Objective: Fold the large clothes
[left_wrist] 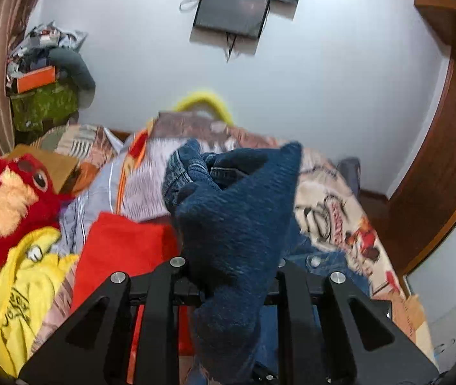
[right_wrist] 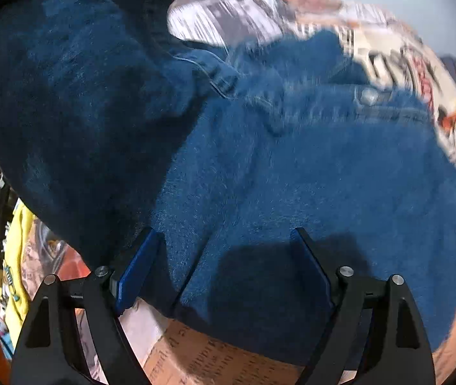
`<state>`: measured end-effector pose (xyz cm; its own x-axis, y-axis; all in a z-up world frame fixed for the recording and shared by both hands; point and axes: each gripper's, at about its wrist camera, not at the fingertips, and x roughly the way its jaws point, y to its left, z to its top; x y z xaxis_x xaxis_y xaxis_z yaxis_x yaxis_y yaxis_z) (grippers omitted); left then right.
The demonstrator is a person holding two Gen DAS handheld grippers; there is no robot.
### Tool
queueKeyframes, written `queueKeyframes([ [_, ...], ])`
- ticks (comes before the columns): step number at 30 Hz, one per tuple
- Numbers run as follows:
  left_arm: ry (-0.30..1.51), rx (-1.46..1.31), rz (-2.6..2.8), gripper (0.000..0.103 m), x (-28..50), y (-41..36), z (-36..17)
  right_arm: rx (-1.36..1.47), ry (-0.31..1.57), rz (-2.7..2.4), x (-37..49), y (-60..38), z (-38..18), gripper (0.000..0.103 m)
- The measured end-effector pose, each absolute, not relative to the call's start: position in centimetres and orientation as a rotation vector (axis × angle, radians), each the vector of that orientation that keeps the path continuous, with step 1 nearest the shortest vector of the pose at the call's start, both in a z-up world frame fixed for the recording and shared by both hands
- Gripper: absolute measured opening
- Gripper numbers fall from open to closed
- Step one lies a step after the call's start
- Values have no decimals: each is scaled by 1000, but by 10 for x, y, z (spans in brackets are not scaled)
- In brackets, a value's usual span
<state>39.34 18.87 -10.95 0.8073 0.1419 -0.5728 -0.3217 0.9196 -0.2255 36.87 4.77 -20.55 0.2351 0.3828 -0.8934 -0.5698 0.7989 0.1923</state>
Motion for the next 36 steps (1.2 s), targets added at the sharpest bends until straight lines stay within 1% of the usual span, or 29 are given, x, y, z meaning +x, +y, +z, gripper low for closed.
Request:
queueKeyframes([
  [3,613,-307,259,18,398,178,-121,-198,1165,697,367,41,-202,83],
  [6,620,-316,208,17,407,164,-118,-141,1166,702,369,14,-188,83],
  [9,609,-278,144,17,421,131,-106,-81,1128,637,374,-29,-173,83],
  [11,598,-240,77,16,430,97,-98,-60,1098,555,374,-62,-161,83],
  [14,600,-172,-36,16,438,43,-100,-49,1061,450,373,-107,-151,83],
  [17,663,-77,-152,16,441,-9,-126,-51,1039,356,364,-149,-142,83],
  [20,821,44,-215,17,440,-47,-178,-29,1043,281,358,-188,-139,83],
  [22,899,93,-235,18,436,-56,-203,-4,1056,260,354,-205,-141,83],
  [24,953,131,-248,21,430,-59,-223,23,1067,253,353,-217,-141,83],
  [26,948,147,-263,25,420,-61,-225,32,1071,244,352,-224,-142,83],
  [28,961,141,-279,34,415,-58,-221,32,1065,248,350,-224,-140,83],
  [30,992,97,-333,57,410,-54,-213,31,1054,264,345,-226,-134,83],
  [31,1001,67,-353,61,406,-51,-207,29,1046,273,343,-225,-131,83],
  [36,933,25,-340,61,379,-32,-177,19,988,326,341,-205,-118,83],
])
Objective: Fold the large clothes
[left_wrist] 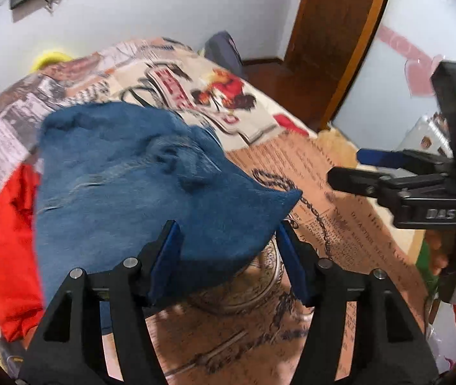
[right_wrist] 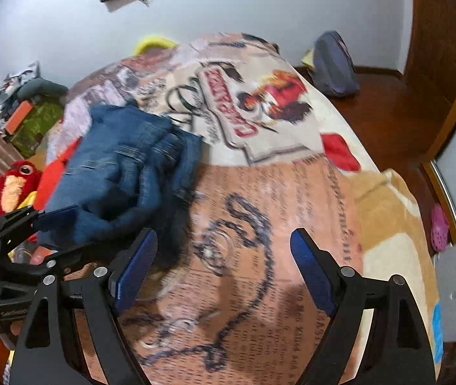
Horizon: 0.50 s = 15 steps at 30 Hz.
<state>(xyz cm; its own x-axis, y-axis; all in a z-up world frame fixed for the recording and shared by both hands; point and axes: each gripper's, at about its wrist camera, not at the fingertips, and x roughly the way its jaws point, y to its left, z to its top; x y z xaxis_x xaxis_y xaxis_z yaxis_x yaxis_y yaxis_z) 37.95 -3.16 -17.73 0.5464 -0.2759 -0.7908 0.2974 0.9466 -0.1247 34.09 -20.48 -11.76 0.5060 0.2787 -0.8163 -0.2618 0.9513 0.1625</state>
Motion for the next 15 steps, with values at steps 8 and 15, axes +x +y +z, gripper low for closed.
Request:
queueKeyframes([
  [8,840,24,-120,66,366,55,-141,-19,929,466,341,-145,-103,83],
  [15,951,-18,37,66,374,114,-182,-104,974,524,354,-99,-127,83],
])
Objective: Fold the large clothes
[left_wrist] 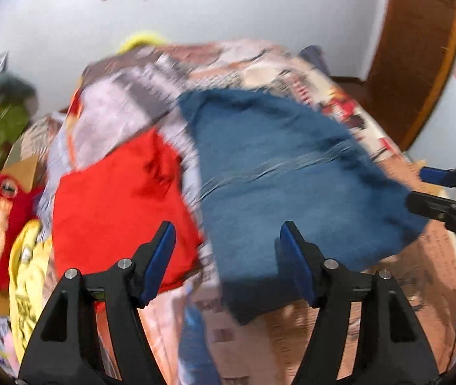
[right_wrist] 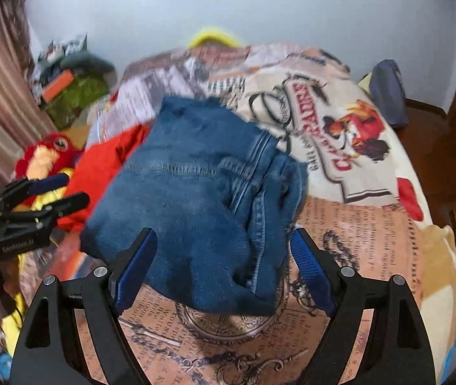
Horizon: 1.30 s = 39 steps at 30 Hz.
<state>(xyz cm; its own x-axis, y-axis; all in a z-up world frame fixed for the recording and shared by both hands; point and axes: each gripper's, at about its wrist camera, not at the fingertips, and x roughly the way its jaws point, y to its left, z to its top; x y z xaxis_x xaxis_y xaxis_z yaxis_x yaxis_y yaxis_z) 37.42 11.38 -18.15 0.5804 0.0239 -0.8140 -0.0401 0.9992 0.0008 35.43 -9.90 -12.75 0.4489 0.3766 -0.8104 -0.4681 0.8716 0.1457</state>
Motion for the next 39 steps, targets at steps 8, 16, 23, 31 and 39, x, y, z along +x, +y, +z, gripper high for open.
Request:
queueKeyframes([
  [8,965,-76,40,68,356,121,-218,-28,1111,481,368,-132,-182,83],
  [16,941,-46,57,68,338,112,-220,-18,1093,493,351,-146,-186,84],
  [23,979,47,47,67,329,115,-206,-134,1071,452,343,-143,-167,84],
  [31,924,-3,47,68,344,140,-173,-168,990,480,352,-126,-139,86],
  [39,954,-142,-41,69,395,161,-174,-125,966,521,378,-102,-141,86],
])
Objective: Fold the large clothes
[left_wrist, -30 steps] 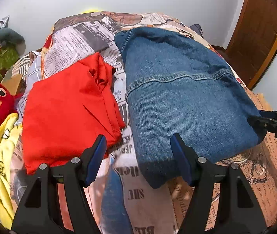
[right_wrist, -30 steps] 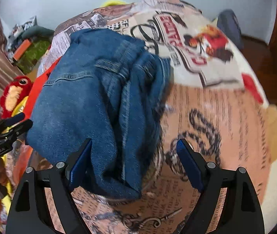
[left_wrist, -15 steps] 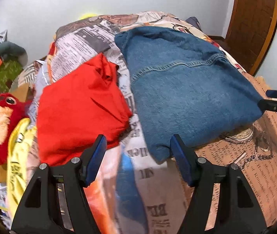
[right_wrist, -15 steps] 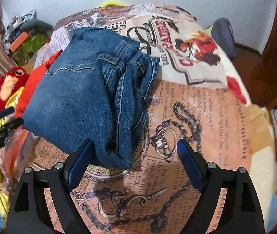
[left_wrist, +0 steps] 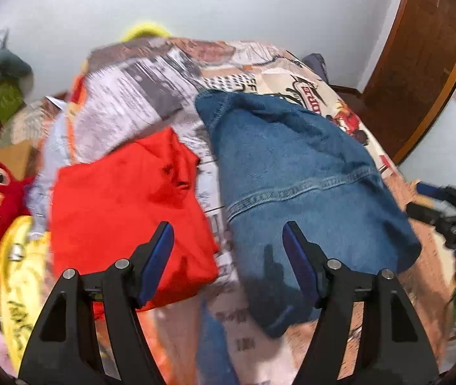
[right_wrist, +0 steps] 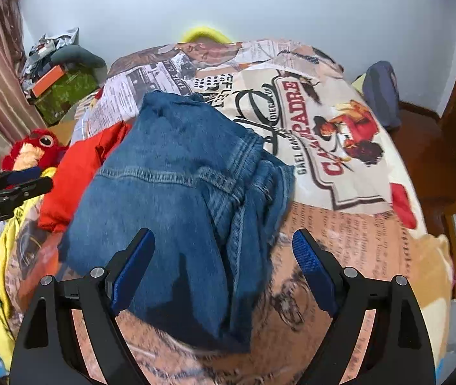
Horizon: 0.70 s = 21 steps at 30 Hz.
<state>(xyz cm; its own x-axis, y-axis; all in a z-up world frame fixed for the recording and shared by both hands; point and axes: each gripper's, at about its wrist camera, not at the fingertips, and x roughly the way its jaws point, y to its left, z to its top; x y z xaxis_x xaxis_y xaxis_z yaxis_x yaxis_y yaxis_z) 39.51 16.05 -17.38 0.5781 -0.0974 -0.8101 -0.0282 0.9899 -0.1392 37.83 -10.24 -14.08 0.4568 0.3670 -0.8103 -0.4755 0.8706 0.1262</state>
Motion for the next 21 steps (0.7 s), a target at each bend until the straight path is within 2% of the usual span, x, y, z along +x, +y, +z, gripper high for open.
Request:
queueKeyframes([
  [9,1116,-368,-208,71,460,168,-237,26,1155,535,430,-113,-195,86],
  [10,1126,-408,-223,72,464,171,-243,73,1190,567,436,-117,-201,87],
  [12,1141,-466,-236,85,474,176,-254,181,1261,616,447,-128,-215,90],
  [14,1148,-509,-250,90,482,179,-264,258,1295,645,453,-136,-226,92],
  [21,1139,-637,-293,91,493,180,-279,203,1232,689,457,-125,-225,97],
])
